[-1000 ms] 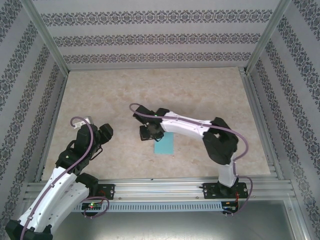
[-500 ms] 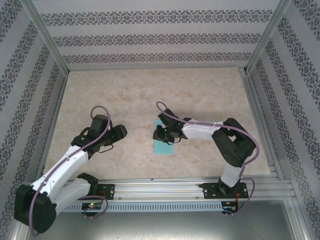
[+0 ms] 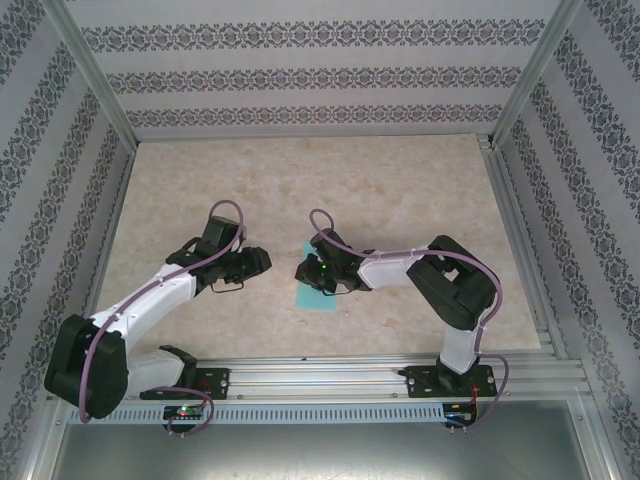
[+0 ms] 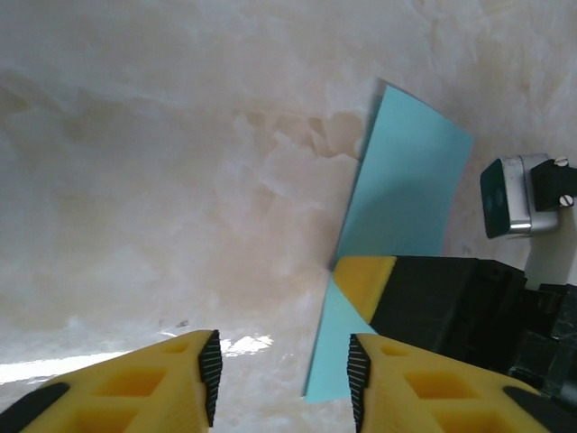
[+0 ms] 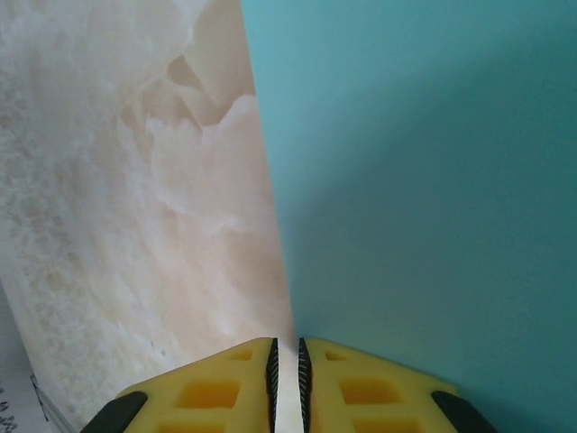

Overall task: Fold a paper plane with a square sheet of paper (pick it up from the middle)
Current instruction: Turn over the paper at the center of the table, then third fold the triangle at the center of the table.

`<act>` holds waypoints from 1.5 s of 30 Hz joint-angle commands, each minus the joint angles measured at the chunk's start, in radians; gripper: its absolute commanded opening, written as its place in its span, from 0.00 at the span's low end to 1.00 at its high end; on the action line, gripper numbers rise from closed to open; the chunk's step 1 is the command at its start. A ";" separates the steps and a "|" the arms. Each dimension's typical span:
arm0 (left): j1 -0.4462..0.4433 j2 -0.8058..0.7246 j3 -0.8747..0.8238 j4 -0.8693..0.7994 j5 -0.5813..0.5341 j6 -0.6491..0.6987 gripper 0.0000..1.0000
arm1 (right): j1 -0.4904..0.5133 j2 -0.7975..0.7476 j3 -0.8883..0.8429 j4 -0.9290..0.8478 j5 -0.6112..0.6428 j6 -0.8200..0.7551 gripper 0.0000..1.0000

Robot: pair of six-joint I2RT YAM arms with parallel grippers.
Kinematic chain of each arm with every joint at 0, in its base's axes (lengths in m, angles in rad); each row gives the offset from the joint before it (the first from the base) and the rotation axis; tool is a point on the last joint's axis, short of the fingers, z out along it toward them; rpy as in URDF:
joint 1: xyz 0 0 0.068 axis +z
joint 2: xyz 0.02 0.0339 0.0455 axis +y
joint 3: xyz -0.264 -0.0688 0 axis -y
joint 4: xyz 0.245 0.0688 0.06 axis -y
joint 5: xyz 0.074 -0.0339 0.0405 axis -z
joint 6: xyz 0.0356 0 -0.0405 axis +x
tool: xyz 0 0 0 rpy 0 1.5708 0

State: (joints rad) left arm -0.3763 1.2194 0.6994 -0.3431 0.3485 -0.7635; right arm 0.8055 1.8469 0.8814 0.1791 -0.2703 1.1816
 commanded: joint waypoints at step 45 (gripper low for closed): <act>-0.176 0.678 0.416 0.010 0.053 0.123 0.18 | -0.124 -0.346 -0.289 -0.060 0.001 -0.098 0.32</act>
State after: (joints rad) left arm -0.5434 1.8896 1.1244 -0.3210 0.4179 -0.6765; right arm 0.6765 1.4750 0.5617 0.1089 -0.2565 1.0996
